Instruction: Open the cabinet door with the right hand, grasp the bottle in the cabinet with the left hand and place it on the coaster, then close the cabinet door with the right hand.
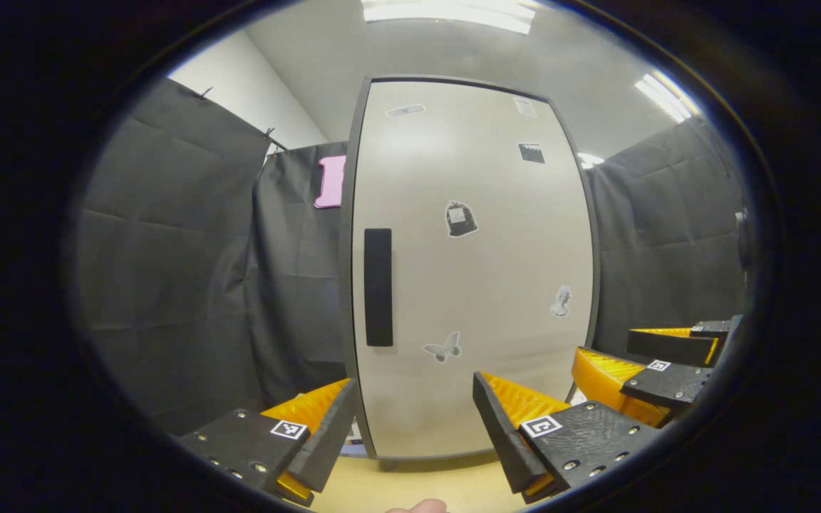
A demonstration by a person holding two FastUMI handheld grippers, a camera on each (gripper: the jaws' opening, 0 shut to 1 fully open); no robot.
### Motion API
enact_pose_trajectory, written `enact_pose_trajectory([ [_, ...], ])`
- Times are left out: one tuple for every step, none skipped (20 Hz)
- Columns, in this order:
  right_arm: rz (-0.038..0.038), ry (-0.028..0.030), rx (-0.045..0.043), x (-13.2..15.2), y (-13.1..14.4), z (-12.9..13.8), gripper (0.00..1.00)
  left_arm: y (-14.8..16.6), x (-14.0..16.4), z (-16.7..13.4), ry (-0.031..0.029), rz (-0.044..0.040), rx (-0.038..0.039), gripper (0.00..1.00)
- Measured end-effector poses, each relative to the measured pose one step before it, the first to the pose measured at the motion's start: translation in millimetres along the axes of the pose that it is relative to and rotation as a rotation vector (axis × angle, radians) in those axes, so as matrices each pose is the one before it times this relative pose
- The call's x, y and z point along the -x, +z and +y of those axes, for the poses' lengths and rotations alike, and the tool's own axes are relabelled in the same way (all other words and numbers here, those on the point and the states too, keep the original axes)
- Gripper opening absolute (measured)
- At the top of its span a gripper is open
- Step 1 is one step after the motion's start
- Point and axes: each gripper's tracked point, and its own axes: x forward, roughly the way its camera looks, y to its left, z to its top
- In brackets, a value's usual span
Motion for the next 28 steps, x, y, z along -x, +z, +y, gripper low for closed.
enact_pose_trajectory([
  [-0.00079, -0.00051, 0.00398, -0.24, 0.64, -0.1, 0.93, -0.52, -0.56, 0.2, 0.00039, 0.00052, 0.00036, 0.92],
  [0.00059, 0.00109, 0.00291, -1.42, -0.14, 0.65, 0.93, -0.68, -0.82, 0.81, 0.00084, 0.00388, 0.00421, 0.92],
  [0.00112, 0.00205, 0.00148, -1.36, -0.4, 0.4, 0.93, 0.15, -0.05, 0.16, -0.00233, 0.00033, 0.00929, 0.92],
  [-0.00029, 0.00306, -0.00169, -0.76, 0.57, 0.24, 0.93, 0.87, -0.94, 0.22, -0.00034, -0.00117, 0.00648, 0.92],
  [-0.00172, 0.0026, -0.00362, -0.72, 0.85, 0.25, 0.93, -0.14, -0.29, 0.55, -0.0018, -0.00013, 0.00051, 0.92],
  [0.00098, -0.00207, 0.00066, -0.43, -0.78, -0.5, 0.93, -0.42, -0.2, -0.06, -0.00046, 0.00036, -0.00421, 0.92],
  [0.00051, -0.00275, 0.0019, 0.25, -0.15, -0.59, 0.93, -0.39, -0.02, 0.97, 0.00187, 0.00168, -0.00616, 0.96],
  [-0.00232, 0.00021, -0.00124, -0.06, 1.16, 0.11, 0.93, 0.29, -0.43, 0.13, -0.00004, 0.00077, -0.00345, 0.96],
  [-0.00219, -0.00265, -0.00161, -2.61, 1.56, -0.2, 0.93, 0.28, -0.22, -1.14, -0.00244, -0.00143, 0.00021, 0.92],
  [-0.00211, 0.00005, -0.0021, -0.76, 1.22, -0.07, 0.93, 0.71, -0.37, -1.29, -0.00196, -0.00157, -0.00225, 0.92],
  [-0.00092, 0.0003, -0.00124, -0.41, 0.1, -0.02, 0.93, 0.51, 1.25, 0.3, 0.00116, -0.00139, -0.00444, 0.92],
  [-0.00158, 0.00515, -0.00216, -0.13, 0.69, 1.03, 0.93, 1.67, 0.05, -1.48, -0.00345, -0.00306, -0.00174, 0.92],
  [-0.00211, 0.00779, -0.00368, -0.1, 0.76, 1.72, 0.93, 0.3, 0.59, -1.28, -0.00501, -0.00195, -0.00028, 0.92],
  [-0.00063, 0.00236, -0.00106, -0.07, 0.54, 0.15, 0.93, 0.83, -0.8, -0.98, -0.00472, 0.00064, -0.00169, 0.92],
  [0.00013, -0.00146, 0.00062, 0.16, -0.38, -0.7, 0.93, 0.75, -0.64, 0.05, -0.00022, -0.00225, -0.00097, 0.92],
  [-0.00086, 0.00164, -0.00004, -0.22, 0.63, 0.33, 0.93, 1.28, -0.05, 1.46, 0.00357, -0.00046, -0.0015, 0.92],
  [0.0011, -0.00137, 0.00191, -0.35, -0.45, -0.35, 0.93, 0.8, 0.89, 1.86, 0.00188, -0.00167, 0.00043, 0.92],
  [0.00145, 0.00027, 0.00054, -1.0, 0.03, 0.61, 0.93, 1.11, 1.15, 2.33, 0.00446, -0.00196, 0.00071, 0.92],
  [0.00162, 0.00251, -0.0022, -1.15, -0.16, 1.26, 0.93, -0.5, 1.27, 3.03, 0.0047, -0.00043, -0.00138, 0.92],
  [0.00096, 0.00401, -0.00177, -0.49, 0.67, 1.85, 0.93, 0.19, 1.9, 2.93, 0.00146, -0.00062, 0.00043, 0.92],
  [-0.00313, 0.00366, -0.00126, -1.25, 1.58, 2.32, 0.93, -0.05, 1.81, 3.82, 0.00565, -0.00165, 0.00071, 0.92],
  [-0.005, 0.00456, -0.00009, -1.69, 2.67, 2.55, 0.93, -0.08, 2.07, 4.7, 0.00646, -0.00044, -0.0032, 0.92],
  [-0.00504, 0.00818, 0.00452, -1.96, 1.8, 3.95, 0.93, -0.31, 1.92, 3.51, 0.00054, -0.00127, -0.00548, 0.92],
  [-0.00601, 0.00726, 0.0115, -2.45, 2.94, 3.1, 0.93, -0.23, 4.04, 4.34, 0.0018, 0.00078, -0.00493, 0.92],
  [-0.0057, 0.00196, 0.01025, -1.93, 2.23, 1.45, 0.93, -0.62, 3.11, 6.26, 0.00496, 0.00132, -0.00205, 0.92],
  [-0.00586, 0.00642, 0.00238, -2.96, 3.42, 3.43, 0.93, 0.51, 2.65, 4.76, 0.00343, -0.00113, 0.00018, 0.92],
  [-0.00722, 0.0104, -0.00242, -3.95, 4.04, 4.44, 0.93, 0.07, 3.51, 5.78, 0.00598, -0.00155, -0.00202, 0.92],
  [-0.00733, 0.00679, -0.00091, -3.16, 4.64, 3.58, 0.93, 1.16, 3.88, 7.88, 0.01071, -0.00185, -0.00484, 0.92],
])
